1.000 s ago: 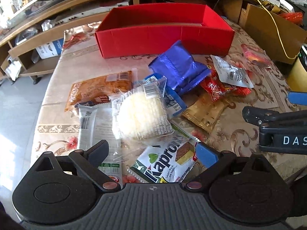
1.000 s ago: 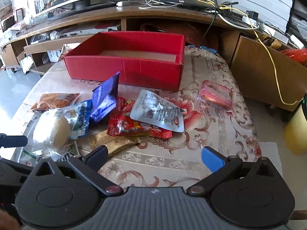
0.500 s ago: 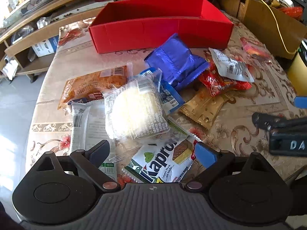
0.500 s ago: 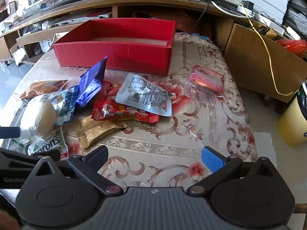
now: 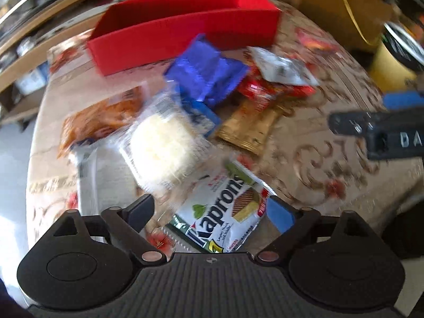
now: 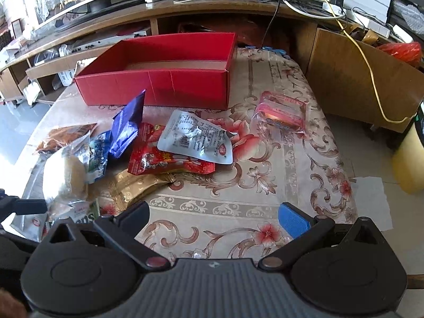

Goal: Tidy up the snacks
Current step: 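Lower the left gripper onto the white-green Kaprons wafer packet and close it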

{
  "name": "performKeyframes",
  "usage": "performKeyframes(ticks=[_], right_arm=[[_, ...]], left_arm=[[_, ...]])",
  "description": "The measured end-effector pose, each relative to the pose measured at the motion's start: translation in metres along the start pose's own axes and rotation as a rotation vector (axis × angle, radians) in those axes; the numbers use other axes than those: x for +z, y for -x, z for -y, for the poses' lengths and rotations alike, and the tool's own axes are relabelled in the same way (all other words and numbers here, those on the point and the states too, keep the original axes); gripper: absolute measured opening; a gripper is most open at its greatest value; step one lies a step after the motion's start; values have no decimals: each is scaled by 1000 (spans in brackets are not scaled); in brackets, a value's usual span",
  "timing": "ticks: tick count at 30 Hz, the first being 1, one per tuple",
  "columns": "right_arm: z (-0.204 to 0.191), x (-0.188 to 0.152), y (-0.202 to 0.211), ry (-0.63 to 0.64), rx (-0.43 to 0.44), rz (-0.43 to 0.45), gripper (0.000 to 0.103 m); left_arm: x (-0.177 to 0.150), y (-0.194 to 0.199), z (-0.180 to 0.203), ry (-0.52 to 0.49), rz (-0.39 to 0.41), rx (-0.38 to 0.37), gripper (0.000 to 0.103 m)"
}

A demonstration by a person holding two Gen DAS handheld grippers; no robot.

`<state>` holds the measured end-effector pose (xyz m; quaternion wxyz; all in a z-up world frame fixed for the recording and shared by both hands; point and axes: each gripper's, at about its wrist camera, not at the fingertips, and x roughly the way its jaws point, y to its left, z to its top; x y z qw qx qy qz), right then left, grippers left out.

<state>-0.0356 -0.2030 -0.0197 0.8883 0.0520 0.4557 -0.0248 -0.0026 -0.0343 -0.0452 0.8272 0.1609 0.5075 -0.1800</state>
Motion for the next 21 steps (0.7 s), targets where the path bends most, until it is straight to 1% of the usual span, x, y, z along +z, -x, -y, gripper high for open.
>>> performKeyframes(ticks=[2,5,7,9,10,11,14,18,19,21], right_arm=[[0,0,1,-1,7,2,101],[0,-1,2,0,13,0,101],[1,-1,2,-2,14,-2,101],[2,-1,1,-4,14,-4,101],[3,0,0,-7,14,-7,101],[3,1,0,-10,16,-9,101],[4,2,-1,-12,23,-12,101],[3,2,-1,-3,26,-11,101],[3,2,-1,2,26,-10,100],[1,3,-2,9,29,-13,100]], left_arm=[[2,-5,6,-72,-10,7,97],[2,-13,11,-150,-35,9,98],[-1,-17,12,-167,-63,7,96],[-4,-16,9,-140,-72,-32,88],[-5,-14,5,-108,-77,-74,80],[-6,-12,2,-85,-72,-90,74],[-9,-7,-2,-37,-68,-118,70],[-9,-5,3,-41,-69,-111,69],[-9,-6,5,-45,-69,-107,71],[-6,-10,9,-56,-64,-95,77]])
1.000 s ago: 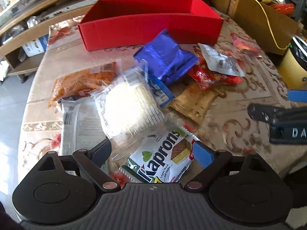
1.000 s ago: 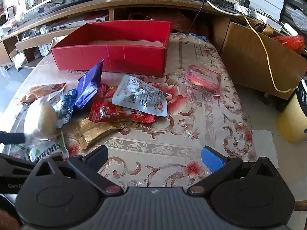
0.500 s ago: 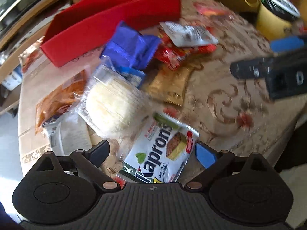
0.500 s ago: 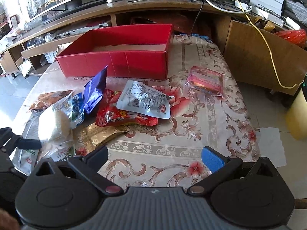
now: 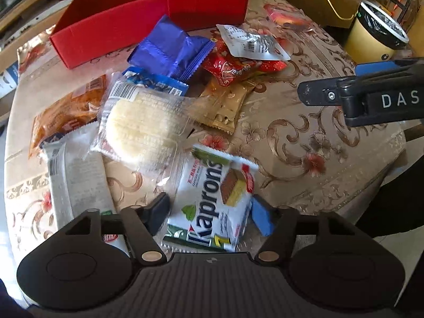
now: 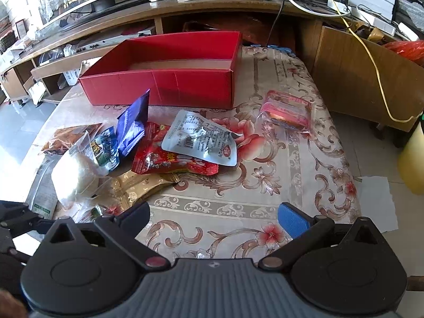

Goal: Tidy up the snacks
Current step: 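Lower the left gripper onto the white-green Kaprons wafer packet and close it, then grasp the white foil sachet with the right gripper while the left gripper holds the Kaprons packet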

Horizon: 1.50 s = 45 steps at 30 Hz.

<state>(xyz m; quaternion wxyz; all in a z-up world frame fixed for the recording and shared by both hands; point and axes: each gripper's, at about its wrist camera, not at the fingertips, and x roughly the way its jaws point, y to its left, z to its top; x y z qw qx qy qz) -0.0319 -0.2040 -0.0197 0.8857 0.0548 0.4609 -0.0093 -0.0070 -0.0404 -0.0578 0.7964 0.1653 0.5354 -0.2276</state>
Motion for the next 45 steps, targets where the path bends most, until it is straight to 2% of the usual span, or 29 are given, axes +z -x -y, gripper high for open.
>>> performKeyframes(ticks=[2,3,4,7,10,15,18,25,28,32,35,40,43,45], right_arm=[[-1,1,-1,4,4,2,100],[-1,2,0,3,7,7,100],[-1,3,1,0,12,11,99],[6,7,4,-13,11,31,97],[23,15,8,-42,-23,66,94],[49,36,-3,-109,-43,48,87],[41,53,-15,4,-26,37,87],[5,86,-61,398,74,-13,87],[4,96,-86,466,125,-62,87],[20,105,-100,377,253,-126,87],[23,89,-100,348,308,-191,87],[11,57,-81,392,331,-245,87],[10,61,-64,397,334,-197,86],[18,76,-64,328,268,-154,86]], left_arm=[[2,-4,2,-6,4,-1,85],[3,-6,4,-12,7,8,85],[3,-6,7,-24,11,24,84],[2,-2,5,-15,30,4,70],[1,2,-5,55,37,-51,69],[4,10,-5,69,67,-80,69],[6,15,-4,77,81,-107,69],[9,12,-10,126,72,-166,69],[11,10,-14,152,56,-200,69],[12,6,-18,179,32,-230,69],[14,5,-18,184,25,-236,69],[12,4,-16,180,22,-236,69],[12,3,-16,190,22,-242,69],[13,5,-19,193,22,-248,69]])
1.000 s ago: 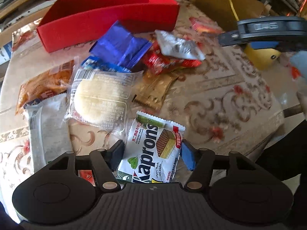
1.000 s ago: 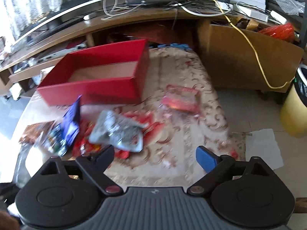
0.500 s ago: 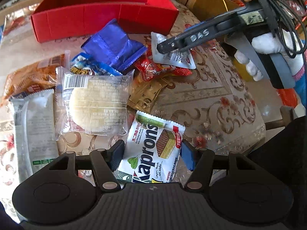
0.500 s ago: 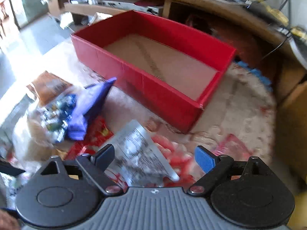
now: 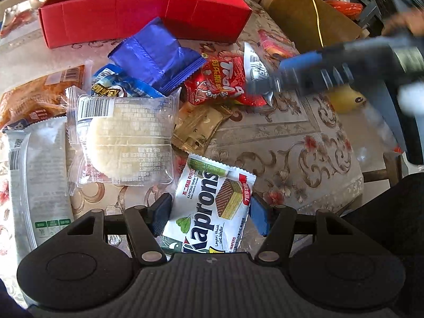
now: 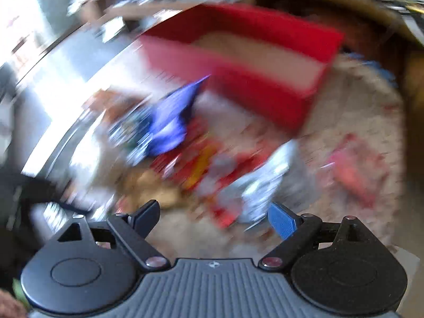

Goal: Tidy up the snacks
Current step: 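Grasp the white foil sachet with the right gripper while the left gripper holds the Kaprons packet, then carry the Kaprons packet and foil sachet with both grippers over the red box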

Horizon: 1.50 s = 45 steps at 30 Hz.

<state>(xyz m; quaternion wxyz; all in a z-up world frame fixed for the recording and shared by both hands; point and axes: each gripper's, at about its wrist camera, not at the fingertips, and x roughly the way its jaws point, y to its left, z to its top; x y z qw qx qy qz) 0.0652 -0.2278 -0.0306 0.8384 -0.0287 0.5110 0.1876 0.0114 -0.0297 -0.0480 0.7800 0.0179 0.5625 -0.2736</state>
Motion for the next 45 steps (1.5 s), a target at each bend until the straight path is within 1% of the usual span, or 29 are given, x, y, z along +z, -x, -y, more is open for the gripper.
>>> performKeyframes(ticks=[1,3,4,6,8,10,11,12,14,15,17,18,19,20,21,22,23,26,31,34,37,41,45], right_arm=[[7,5,-1,-48,-28,2,86],[27,10,-9,-215,-88,-23,86],[36,11,-15,-285,-101,-39,85],[43,12,-27,-358,-127,-55,83],[41,10,-39,-369,-164,-71,85],[28,12,-45,-339,-221,-59,86],[26,11,-47,-350,-227,-50,89],[27,10,-47,-362,-222,-37,90],[29,7,-45,-362,-196,-28,101],[30,5,-46,-361,-185,-23,101],[27,-2,-45,-339,-195,-12,101],[25,-2,-45,-320,-203,-19,100],[26,-6,-38,-316,-206,-23,93],[26,-7,-34,-317,-216,-19,81],[28,-8,-30,-321,-231,-15,74],[28,-9,-24,-321,-244,-14,59],[31,-11,-21,-318,-254,-11,55],[32,-21,-12,-325,-222,-18,54],[17,-34,0,-288,-220,-10,54],[9,-42,14,-283,-224,23,54],[2,-50,27,-290,-211,52,54],[-10,-56,42,-288,-189,95,54],[-18,-56,57,-302,-158,158,54]], left_arm=[[1,1,-1,2,-1,-3,69],[2,1,-2,9,-3,-10,69],[3,0,-2,13,-3,-12,69],[4,0,-1,12,-2,-16,69],[3,1,0,4,3,-17,69],[1,1,0,2,5,-13,69],[1,1,-1,4,4,-13,69],[0,0,-3,8,3,-14,69],[0,0,-5,15,1,-16,69],[0,1,-5,15,1,-16,69],[2,1,-4,13,0,-13,69],[2,1,-3,10,0,-9,69],[3,0,-2,5,0,-5,69],[3,0,0,-2,1,0,69],[2,0,1,-10,2,5,69],[2,0,2,-17,3,10,69],[2,-1,4,-23,2,16,69],[0,-2,6,-42,5,33,69],[-2,-4,10,-66,13,62,69],[-4,0,12,-74,29,76,69],[-3,7,15,-78,56,80,69],[-2,17,19,-82,94,74,69],[3,30,22,-72,145,62,69]])
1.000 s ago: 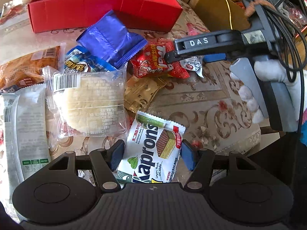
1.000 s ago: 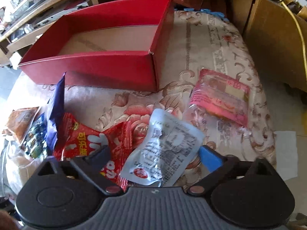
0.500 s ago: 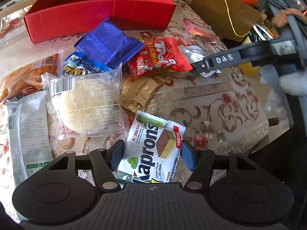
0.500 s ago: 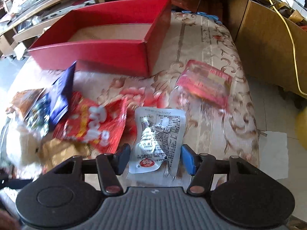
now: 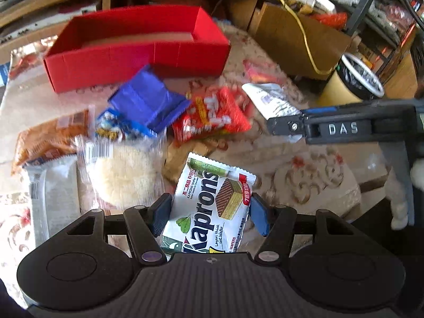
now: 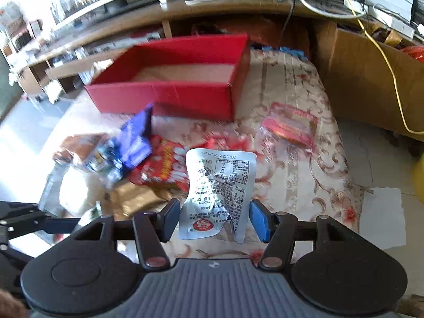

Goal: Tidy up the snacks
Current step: 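Carry the Kaprons packet and foil sachet with both grippers over the red box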

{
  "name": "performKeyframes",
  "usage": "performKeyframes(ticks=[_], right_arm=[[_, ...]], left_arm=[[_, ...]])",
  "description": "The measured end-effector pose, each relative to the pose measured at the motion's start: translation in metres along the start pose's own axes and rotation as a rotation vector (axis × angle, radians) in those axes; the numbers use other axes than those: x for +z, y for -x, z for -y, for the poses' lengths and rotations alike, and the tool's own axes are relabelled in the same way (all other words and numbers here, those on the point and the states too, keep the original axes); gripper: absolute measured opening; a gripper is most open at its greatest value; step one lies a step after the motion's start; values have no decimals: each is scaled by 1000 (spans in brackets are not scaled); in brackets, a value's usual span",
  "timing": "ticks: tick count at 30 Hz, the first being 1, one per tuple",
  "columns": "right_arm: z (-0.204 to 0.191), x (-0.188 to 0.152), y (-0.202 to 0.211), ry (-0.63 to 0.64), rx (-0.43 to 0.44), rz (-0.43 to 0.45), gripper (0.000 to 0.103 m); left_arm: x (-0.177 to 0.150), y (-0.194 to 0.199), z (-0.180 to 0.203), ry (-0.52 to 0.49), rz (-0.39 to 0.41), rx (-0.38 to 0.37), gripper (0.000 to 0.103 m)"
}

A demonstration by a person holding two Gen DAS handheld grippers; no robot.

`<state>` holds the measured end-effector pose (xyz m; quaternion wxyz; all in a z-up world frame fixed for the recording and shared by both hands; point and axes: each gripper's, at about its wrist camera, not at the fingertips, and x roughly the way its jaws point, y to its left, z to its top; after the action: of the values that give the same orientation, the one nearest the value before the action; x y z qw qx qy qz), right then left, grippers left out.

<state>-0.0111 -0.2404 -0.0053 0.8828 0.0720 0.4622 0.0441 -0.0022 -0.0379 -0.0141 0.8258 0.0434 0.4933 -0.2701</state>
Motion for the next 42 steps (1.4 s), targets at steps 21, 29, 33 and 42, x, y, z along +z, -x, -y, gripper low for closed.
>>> performKeyframes(ticks=[21,29,33,42], right_arm=[[-36,60,-4,74,-1,171,54],[-34,93,-15,74,-29,210,54],[-31,112,-25,65,-42,219,54],[-27,154,-67,55,-74,210,54]], left_arm=[[84,10,-36,115,197,79,69],[114,2,-48,122,236,99,69],[132,-5,-54,125,253,115,69],[169,-36,-72,128,260,171,69]])
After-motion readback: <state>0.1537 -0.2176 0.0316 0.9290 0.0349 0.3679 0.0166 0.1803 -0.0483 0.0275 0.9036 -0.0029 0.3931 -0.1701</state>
